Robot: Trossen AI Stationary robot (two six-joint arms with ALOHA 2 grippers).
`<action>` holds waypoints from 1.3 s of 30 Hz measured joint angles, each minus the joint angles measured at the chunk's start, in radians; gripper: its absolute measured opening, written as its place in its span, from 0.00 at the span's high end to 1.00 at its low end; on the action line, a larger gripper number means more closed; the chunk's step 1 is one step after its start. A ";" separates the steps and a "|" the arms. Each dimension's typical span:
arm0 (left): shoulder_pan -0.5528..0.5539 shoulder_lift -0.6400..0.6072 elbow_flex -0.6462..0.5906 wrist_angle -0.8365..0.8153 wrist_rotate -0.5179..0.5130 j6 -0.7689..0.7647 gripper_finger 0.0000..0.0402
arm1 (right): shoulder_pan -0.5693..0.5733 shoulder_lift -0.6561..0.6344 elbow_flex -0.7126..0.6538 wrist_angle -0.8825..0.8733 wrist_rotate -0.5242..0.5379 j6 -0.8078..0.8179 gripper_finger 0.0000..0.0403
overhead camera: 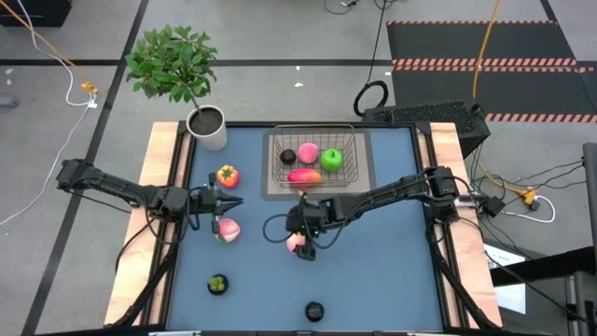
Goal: Build produce basket
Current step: Put the right pink peach into the wire basket
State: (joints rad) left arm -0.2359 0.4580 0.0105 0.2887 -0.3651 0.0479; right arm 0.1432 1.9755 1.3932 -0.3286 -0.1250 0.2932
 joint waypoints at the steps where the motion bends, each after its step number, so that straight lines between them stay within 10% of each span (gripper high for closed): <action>1: 0.000 0.000 0.000 0.000 0.000 0.000 0.91 | 0.000 0.000 -0.005 0.004 -0.003 0.000 0.02; 27: 0.000 0.000 0.000 0.000 0.000 0.000 0.91 | -0.020 -0.195 -0.017 -0.025 0.009 -0.043 0.21; 39: 0.000 0.000 0.000 0.000 0.000 0.000 0.91 | -0.186 -0.515 -0.013 0.061 0.647 -0.347 0.21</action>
State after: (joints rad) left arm -0.2363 0.4578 0.0105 0.2890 -0.3650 0.0479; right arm -0.0432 1.4604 1.3806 -0.2679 0.5221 -0.0535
